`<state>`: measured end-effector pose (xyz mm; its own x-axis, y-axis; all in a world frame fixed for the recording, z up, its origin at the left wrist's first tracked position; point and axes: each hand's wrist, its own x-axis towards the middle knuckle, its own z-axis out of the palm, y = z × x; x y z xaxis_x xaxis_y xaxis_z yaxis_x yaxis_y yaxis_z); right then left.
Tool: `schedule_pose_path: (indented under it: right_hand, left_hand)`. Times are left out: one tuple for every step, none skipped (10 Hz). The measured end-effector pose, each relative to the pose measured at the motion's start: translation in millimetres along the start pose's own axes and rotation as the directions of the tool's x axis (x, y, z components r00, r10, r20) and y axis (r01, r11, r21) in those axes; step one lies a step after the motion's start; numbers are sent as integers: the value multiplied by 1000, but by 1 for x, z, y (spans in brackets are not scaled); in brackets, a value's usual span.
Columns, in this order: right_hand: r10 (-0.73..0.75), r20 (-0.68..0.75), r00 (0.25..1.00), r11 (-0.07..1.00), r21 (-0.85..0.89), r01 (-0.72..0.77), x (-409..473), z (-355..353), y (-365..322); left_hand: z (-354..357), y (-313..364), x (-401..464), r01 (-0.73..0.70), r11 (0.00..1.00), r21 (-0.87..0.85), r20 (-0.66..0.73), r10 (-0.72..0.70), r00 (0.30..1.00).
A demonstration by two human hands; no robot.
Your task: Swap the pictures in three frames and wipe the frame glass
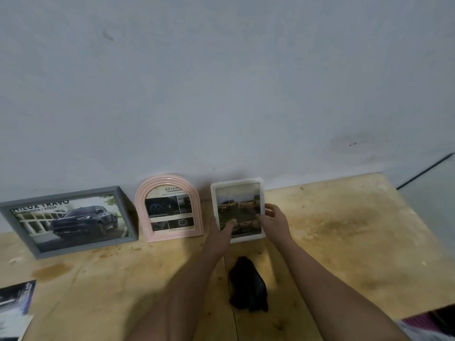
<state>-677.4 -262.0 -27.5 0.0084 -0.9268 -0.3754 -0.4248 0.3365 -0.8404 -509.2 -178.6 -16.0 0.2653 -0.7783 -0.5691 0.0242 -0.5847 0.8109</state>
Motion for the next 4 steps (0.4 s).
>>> schedule_pose_path:
  right_hand:
    - [-36, 31, 999, 999, 40, 34, 26, 1, -2]
    - [-73, 113, 991, 992, 109, 61, 43, 1, -1]
    - [-101, 189, 977, 987, 143, 75, 54, 3, -1]
    - [-109, 131, 985, 993, 59, 102, 51, 8, 18]
  left_hand:
    - [13, 15, 15, -43, 996, -77, -80, 36, 996]
    - [18, 21, 30, -38, 995, -93, -148, 24, 989]
    - [17, 29, 31, -63, 994, -95, -152, 48, 987]
    - [20, 24, 24, -27, 993, -115, -137, 11, 990]
